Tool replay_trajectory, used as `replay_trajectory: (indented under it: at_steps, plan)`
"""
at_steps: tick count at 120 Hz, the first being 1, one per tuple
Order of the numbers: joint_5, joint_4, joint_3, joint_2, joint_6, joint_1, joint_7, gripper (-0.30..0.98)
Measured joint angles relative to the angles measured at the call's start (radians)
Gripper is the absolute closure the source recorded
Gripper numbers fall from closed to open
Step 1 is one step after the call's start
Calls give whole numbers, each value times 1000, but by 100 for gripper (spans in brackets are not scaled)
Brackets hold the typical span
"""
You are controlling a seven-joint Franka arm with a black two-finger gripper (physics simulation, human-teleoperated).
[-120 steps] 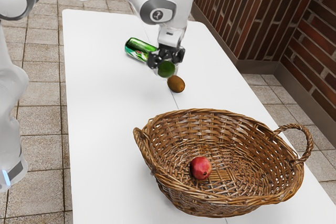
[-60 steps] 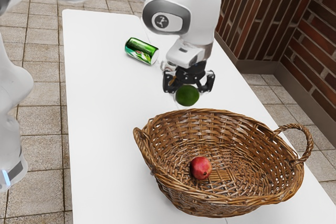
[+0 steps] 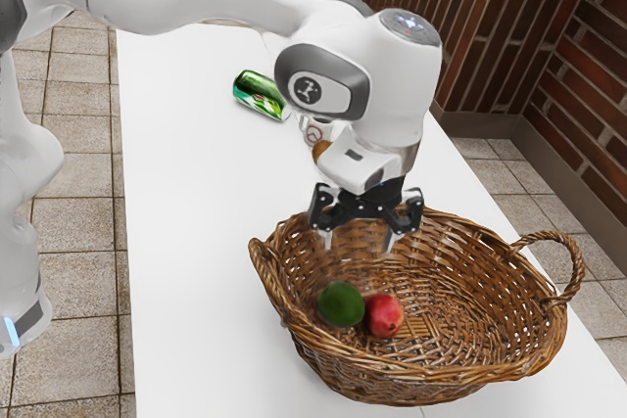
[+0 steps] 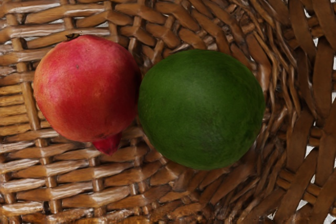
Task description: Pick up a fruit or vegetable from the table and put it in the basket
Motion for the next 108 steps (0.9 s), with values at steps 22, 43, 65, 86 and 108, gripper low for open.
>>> replay_trajectory:
  at_steps: [22, 43, 65, 86, 108]
  plan:
    - [26, 200, 238, 208, -7, -9, -2, 2]
    - [34, 220, 265, 251, -7, 227, 17, 0]
    - [31, 216, 265, 295, -4, 314, 45, 0]
    - [22, 215, 266, 319, -1, 383, 72, 0]
    - [2, 215, 265, 348, 5, 435, 98, 0]
